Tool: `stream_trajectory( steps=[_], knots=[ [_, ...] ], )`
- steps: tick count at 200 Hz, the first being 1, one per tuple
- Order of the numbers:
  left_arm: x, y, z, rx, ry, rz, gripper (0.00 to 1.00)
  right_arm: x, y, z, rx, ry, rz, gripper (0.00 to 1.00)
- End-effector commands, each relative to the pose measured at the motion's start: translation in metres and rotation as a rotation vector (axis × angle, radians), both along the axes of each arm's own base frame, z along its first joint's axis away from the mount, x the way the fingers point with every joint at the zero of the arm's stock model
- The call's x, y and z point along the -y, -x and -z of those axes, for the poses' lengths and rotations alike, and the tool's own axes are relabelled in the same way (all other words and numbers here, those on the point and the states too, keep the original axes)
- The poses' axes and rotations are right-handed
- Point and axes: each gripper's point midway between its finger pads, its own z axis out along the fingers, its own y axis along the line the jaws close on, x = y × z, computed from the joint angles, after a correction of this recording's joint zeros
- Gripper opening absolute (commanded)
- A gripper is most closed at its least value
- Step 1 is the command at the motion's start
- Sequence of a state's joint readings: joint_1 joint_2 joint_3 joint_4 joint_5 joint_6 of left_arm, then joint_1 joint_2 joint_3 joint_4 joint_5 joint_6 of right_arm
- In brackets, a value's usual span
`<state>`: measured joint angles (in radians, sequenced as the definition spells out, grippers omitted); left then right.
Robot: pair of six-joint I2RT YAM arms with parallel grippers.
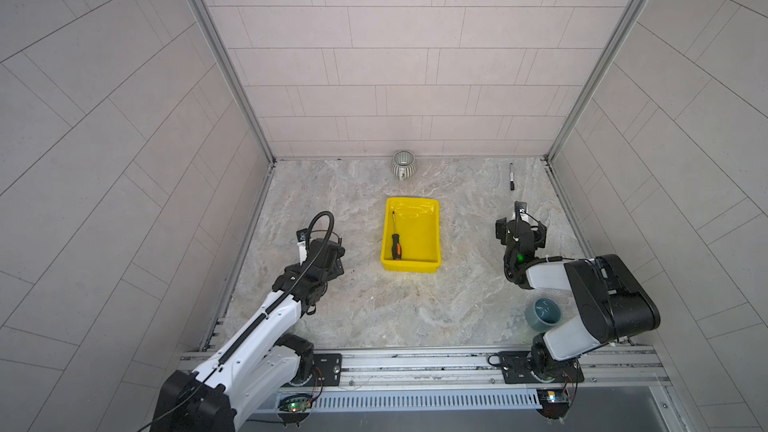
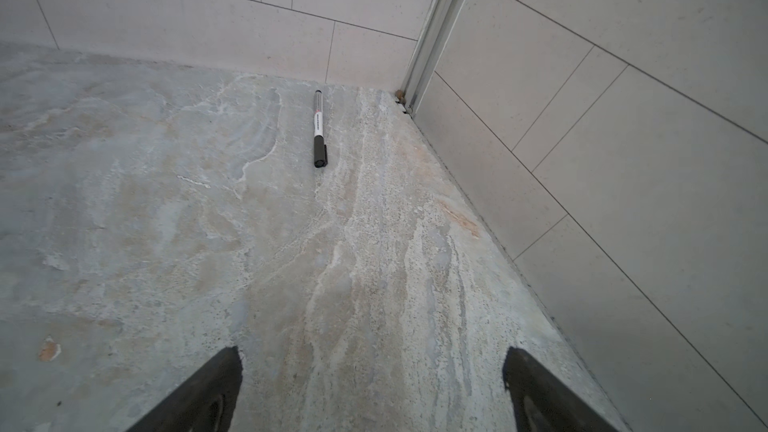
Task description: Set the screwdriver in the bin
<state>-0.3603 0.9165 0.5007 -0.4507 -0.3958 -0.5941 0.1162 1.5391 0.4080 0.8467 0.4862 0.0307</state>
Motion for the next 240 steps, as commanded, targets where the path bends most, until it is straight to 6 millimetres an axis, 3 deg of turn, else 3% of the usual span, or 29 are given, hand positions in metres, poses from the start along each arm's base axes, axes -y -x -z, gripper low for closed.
stream_trajectory(
  steps=[1, 72, 95, 123, 153, 177, 189, 216, 240],
  knots=[
    [0.002, -0.006, -0.008, 0.017, 0.007, 0.008, 1.00, -0.002, 0.002, 0.004, 0.052, -0.049, -0.024, 0.99],
    [0.003, -0.008, -0.004, 0.007, 0.002, 0.009, 1.00, -0.010, 0.001, 0.005, 0.064, -0.026, -0.077, 0.99],
    [0.008, -0.017, -0.009, 0.046, 0.007, 0.039, 1.00, -0.010, 0.000, 0.004, 0.068, -0.024, -0.077, 0.99],
    [-0.001, -0.033, -0.042, 0.159, -0.030, -0.022, 1.00, -0.010, 0.001, 0.005, 0.065, -0.023, -0.078, 0.99],
    [-0.004, -0.069, -0.089, 0.376, -0.134, -0.019, 1.00, -0.010, 0.001, 0.004, 0.066, -0.023, -0.078, 0.99],
    [-0.016, -0.088, -0.104, 0.423, -0.314, -0.045, 1.00, -0.010, 0.000, 0.004, 0.067, -0.023, -0.077, 0.99],
    [-0.027, -0.096, -0.100, 0.381, -0.395, -0.082, 1.00, -0.010, 0.001, 0.004, 0.066, -0.023, -0.078, 0.99],
    [-0.042, -0.112, -0.061, 0.237, -0.473, -0.085, 1.00, -0.010, 0.001, 0.004, 0.066, -0.023, -0.078, 0.99],
    [-0.040, -0.118, -0.031, 0.199, -0.494, -0.017, 1.00, -0.010, 0.001, 0.004, 0.066, -0.023, -0.077, 0.99]
  ],
)
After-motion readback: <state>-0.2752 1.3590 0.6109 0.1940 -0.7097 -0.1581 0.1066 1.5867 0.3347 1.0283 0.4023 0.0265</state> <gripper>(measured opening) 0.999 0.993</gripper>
